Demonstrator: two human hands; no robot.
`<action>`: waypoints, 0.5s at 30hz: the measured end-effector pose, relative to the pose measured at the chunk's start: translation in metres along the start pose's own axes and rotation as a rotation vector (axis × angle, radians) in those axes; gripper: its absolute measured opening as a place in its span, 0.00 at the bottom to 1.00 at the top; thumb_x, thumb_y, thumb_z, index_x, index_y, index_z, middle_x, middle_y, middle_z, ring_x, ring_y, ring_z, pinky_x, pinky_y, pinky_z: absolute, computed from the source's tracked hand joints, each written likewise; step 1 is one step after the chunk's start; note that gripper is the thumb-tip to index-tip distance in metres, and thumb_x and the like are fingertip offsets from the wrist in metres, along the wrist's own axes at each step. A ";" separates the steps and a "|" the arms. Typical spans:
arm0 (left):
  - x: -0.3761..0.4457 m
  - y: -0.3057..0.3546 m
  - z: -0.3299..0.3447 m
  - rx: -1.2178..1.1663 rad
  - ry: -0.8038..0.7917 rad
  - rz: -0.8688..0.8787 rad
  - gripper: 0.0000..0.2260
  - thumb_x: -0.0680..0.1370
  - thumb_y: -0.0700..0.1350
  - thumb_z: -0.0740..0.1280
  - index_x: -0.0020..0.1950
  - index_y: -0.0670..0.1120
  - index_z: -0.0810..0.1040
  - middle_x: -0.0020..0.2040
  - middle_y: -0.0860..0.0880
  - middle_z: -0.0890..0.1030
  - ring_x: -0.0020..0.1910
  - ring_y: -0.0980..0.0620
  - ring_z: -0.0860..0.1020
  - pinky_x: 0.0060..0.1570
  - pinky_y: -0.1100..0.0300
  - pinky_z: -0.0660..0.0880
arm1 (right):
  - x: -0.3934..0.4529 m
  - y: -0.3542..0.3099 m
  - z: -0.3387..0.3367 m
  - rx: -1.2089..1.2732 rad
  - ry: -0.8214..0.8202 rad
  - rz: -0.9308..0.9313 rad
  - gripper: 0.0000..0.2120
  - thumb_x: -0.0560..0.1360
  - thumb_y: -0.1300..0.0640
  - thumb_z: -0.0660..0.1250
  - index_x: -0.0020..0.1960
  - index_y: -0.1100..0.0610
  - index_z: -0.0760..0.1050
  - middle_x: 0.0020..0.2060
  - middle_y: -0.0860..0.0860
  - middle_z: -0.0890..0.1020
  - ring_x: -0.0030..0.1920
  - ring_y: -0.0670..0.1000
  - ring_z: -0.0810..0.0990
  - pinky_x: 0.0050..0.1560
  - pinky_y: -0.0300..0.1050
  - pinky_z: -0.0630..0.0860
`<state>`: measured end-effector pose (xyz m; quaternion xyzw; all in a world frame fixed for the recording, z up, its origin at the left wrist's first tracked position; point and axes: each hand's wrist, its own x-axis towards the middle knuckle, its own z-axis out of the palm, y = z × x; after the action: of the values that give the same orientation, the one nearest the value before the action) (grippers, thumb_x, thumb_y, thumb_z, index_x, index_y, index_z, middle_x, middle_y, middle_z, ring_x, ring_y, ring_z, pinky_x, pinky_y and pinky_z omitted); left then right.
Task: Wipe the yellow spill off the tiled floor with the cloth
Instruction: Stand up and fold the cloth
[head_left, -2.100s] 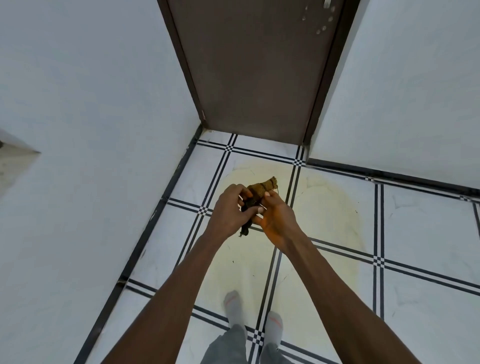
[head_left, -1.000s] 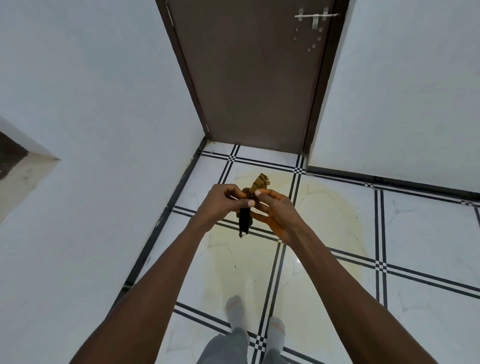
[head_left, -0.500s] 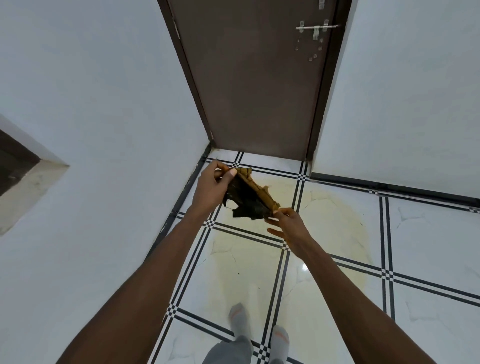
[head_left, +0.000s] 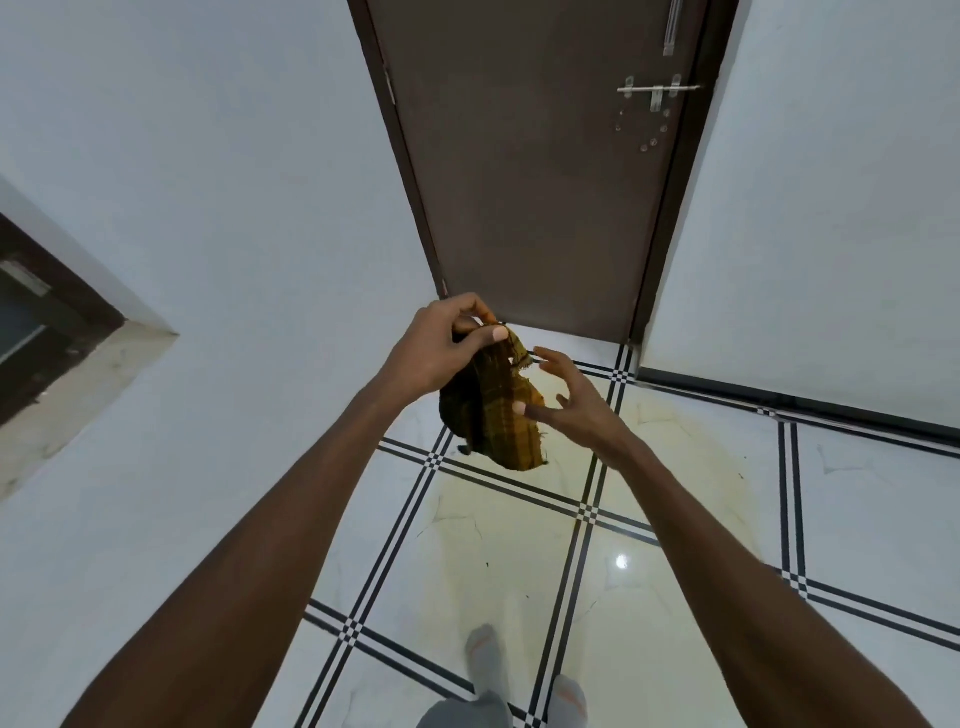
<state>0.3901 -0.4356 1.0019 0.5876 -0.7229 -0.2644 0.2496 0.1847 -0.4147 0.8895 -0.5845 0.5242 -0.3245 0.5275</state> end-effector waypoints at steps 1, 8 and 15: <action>-0.001 0.003 -0.006 0.005 -0.010 0.014 0.11 0.80 0.55 0.70 0.58 0.51 0.80 0.50 0.54 0.86 0.51 0.56 0.83 0.47 0.66 0.77 | 0.005 -0.007 -0.001 -0.054 -0.047 -0.002 0.36 0.75 0.48 0.78 0.78 0.48 0.66 0.79 0.52 0.69 0.78 0.54 0.66 0.78 0.60 0.65; 0.006 0.004 -0.052 -0.014 0.031 0.038 0.12 0.80 0.55 0.71 0.57 0.48 0.82 0.43 0.56 0.86 0.45 0.62 0.84 0.45 0.68 0.75 | 0.006 -0.027 0.008 0.054 -0.247 -0.048 0.16 0.79 0.48 0.72 0.61 0.58 0.81 0.55 0.55 0.87 0.57 0.55 0.86 0.63 0.54 0.82; 0.020 -0.022 -0.046 -0.098 0.165 -0.065 0.16 0.82 0.54 0.69 0.67 0.49 0.77 0.67 0.51 0.80 0.65 0.55 0.75 0.60 0.59 0.70 | 0.002 -0.037 0.044 0.455 -0.212 0.118 0.17 0.82 0.48 0.67 0.70 0.49 0.74 0.61 0.54 0.85 0.61 0.57 0.85 0.55 0.52 0.84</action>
<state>0.4336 -0.4635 1.0218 0.6175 -0.6668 -0.2578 0.3281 0.2364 -0.4079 0.9138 -0.4500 0.4127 -0.3397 0.7154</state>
